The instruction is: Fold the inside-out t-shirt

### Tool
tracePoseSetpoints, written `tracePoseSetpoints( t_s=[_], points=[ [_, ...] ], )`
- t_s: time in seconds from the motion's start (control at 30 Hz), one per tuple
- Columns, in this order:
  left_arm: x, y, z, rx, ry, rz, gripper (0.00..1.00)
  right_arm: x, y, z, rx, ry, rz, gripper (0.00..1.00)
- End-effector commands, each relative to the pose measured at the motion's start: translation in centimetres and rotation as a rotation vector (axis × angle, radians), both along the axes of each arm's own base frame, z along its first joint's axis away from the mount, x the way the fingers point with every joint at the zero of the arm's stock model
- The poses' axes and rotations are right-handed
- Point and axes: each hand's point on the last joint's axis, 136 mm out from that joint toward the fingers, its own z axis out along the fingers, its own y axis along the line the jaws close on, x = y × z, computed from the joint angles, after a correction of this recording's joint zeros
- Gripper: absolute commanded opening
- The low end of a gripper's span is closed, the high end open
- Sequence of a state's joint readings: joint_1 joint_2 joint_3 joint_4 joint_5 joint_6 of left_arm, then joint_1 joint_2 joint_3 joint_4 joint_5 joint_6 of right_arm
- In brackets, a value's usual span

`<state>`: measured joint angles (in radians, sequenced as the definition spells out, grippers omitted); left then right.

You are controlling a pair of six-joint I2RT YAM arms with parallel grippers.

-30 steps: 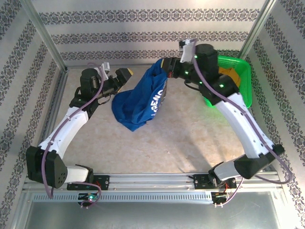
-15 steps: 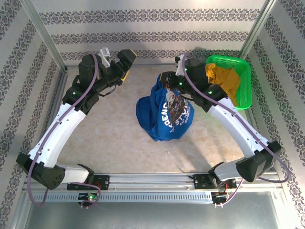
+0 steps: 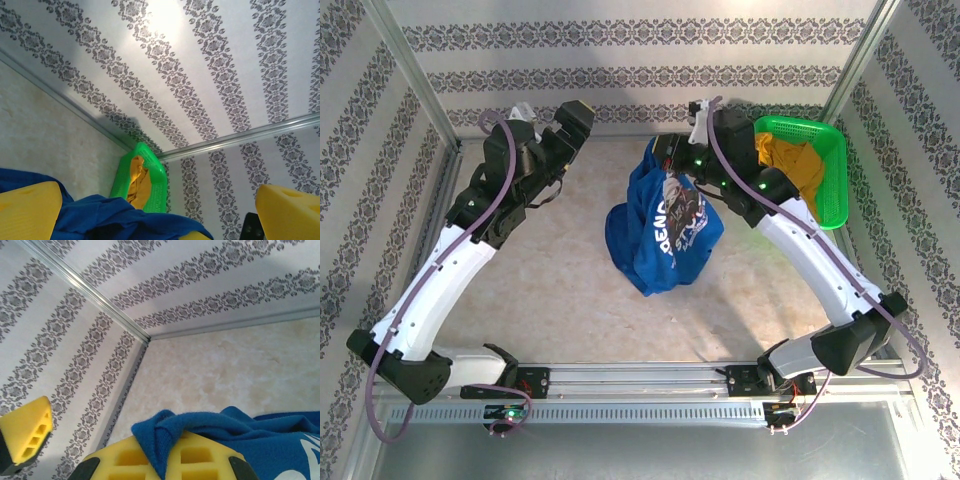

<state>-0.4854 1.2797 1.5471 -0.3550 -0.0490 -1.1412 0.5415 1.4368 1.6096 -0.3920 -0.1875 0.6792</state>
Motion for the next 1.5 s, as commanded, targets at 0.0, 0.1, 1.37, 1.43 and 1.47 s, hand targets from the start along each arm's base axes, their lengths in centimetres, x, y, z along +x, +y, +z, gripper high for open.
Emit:
tracePoseSetpoints(
  t_s=[0.0,0.1,1.37,1.43,1.47],
  points=[
    [-1.0,0.0,2.4,0.038,-0.086,0.022,1.0,-0.5,0.3,4.5,0.067,-0.102,0.008,0.0],
    [-0.6,0.0,2.3,0.044,-0.087,0.041,0.99,-0.5,0.5,4.6,0.07,-0.092,0.022,0.0],
    [-2.6,-7.2,-20.4,0.401,0.024,-0.366,0.99,-2.2,3.1,2.8,0.211,0.141,0.149,0.0],
    [-2.6,-7.4,-21.9,0.411,0.064,-0.367,0.93,-2.4,3.1,3.5,0.221,0.129,0.15,0.0],
    [-2.5,-7.3,-22.5,0.414,0.082,-0.363,0.89,-2.5,3.0,3.9,0.226,0.122,0.15,0.0]
  ],
)
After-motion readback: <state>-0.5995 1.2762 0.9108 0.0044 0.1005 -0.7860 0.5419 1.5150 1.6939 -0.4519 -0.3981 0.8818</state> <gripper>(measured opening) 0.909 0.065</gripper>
